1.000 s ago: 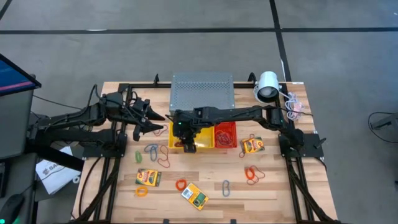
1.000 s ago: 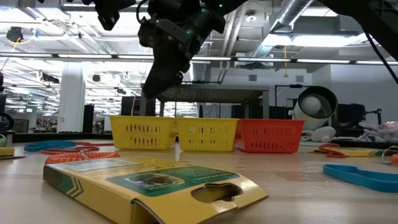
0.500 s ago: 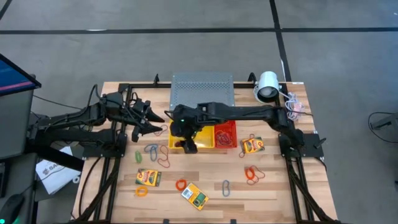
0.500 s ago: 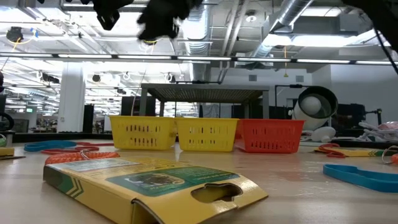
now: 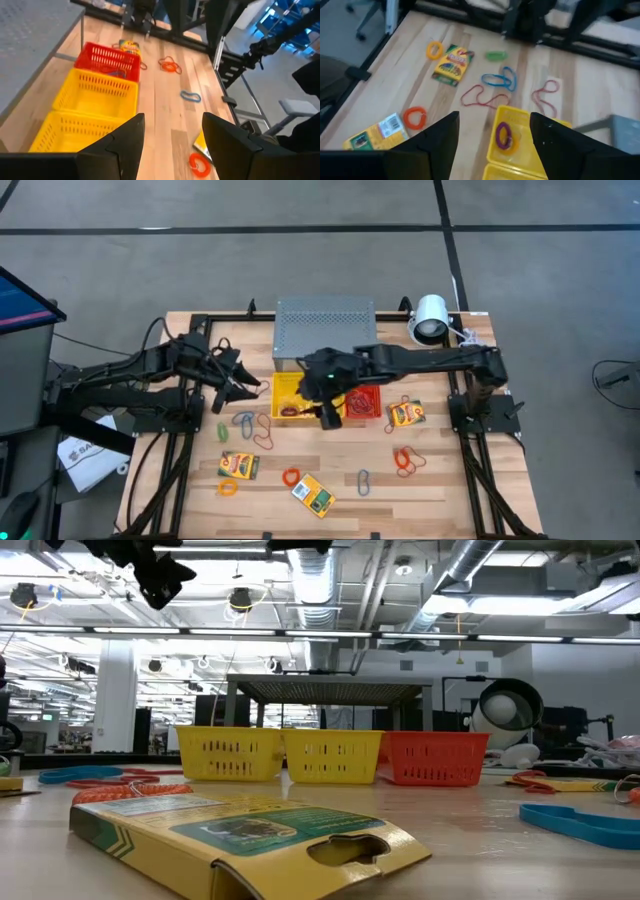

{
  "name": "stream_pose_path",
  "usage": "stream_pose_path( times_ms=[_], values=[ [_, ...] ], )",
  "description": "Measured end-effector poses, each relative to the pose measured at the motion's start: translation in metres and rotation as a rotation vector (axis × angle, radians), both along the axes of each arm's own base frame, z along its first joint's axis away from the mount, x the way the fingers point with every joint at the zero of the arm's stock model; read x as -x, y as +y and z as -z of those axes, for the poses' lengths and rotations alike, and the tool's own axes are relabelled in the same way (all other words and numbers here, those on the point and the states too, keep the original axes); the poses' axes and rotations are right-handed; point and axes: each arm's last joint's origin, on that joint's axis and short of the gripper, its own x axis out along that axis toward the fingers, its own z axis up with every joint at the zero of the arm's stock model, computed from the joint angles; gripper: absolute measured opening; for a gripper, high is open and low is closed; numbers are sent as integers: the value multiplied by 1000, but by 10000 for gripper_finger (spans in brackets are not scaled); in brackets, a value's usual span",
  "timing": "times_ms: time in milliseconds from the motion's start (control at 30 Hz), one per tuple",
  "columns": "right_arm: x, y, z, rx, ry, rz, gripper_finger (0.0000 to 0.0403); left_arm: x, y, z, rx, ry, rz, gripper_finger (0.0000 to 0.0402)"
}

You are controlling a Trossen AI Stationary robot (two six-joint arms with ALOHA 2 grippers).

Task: Pick & Place Office Desk Supplies
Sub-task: Put the red rubber band into the red bin

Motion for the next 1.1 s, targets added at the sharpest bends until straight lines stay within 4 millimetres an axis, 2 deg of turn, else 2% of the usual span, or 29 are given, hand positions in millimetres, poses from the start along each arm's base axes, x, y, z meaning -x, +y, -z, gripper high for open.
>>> stream_pose_path(
  times_ms=[300,400,567,733,833,1100],
  values=[
    [51,3,9,-80,-199,60,234,1,-1,26,65,85,20,196],
    [67,10,8,-106,-243,43,234,3,-1,32,69,94,3,194],
    [86,30,-1,-106,-302,5,234,9,1,34,51,131,-137,181],
    [97,44,0,-56,-307,41,234,20,4,41,-20,325,-290,171],
    [98,47,-2,-36,-323,69,234,22,7,44,-65,369,-384,167],
    [96,49,1,-64,-312,99,234,11,22,56,-70,489,-508,166]
  ],
)
